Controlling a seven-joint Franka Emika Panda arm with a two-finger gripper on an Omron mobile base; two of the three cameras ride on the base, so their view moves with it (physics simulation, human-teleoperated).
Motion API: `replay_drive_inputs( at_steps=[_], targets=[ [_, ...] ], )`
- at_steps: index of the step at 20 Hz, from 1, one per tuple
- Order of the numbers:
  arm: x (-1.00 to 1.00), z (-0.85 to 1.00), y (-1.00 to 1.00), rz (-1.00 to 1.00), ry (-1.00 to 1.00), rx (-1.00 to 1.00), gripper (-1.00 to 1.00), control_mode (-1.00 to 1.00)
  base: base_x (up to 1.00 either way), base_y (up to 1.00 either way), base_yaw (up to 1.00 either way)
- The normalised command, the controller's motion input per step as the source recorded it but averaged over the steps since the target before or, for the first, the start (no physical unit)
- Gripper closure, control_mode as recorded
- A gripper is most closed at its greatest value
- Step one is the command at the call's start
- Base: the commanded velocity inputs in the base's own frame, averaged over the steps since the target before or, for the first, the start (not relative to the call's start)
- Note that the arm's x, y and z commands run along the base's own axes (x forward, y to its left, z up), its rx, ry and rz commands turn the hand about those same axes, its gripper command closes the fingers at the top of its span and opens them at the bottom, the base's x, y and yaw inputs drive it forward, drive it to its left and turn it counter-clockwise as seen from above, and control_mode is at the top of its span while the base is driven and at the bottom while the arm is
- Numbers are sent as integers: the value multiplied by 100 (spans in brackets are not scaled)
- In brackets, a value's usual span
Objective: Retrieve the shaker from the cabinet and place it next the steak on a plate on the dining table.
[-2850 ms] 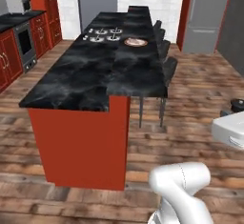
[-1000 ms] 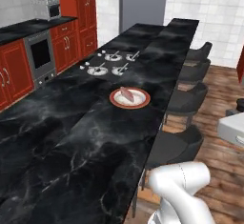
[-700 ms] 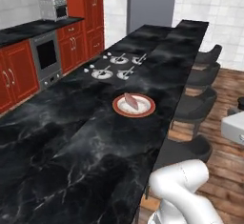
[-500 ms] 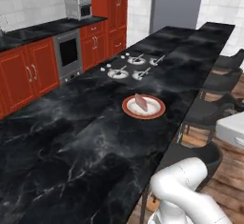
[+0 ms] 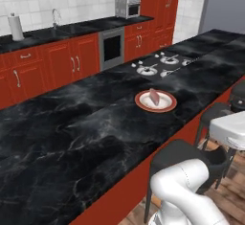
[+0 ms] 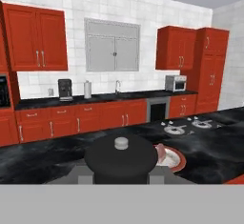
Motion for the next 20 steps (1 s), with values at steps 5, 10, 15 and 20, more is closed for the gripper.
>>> replay_drive_inputs(
  at_steps=[5,10,15,20],
  targets=[
    [0,0,0,0,0,0,100,100,46,0,36],
    [52,0,-43,17,6,8,100,-100,30,-14,7],
    [96,-2,-61,34,4,5,100,-100,0,0,0],
    [92,-21,-58,36,0,1,100,-100,0,0,0]
  ],
)
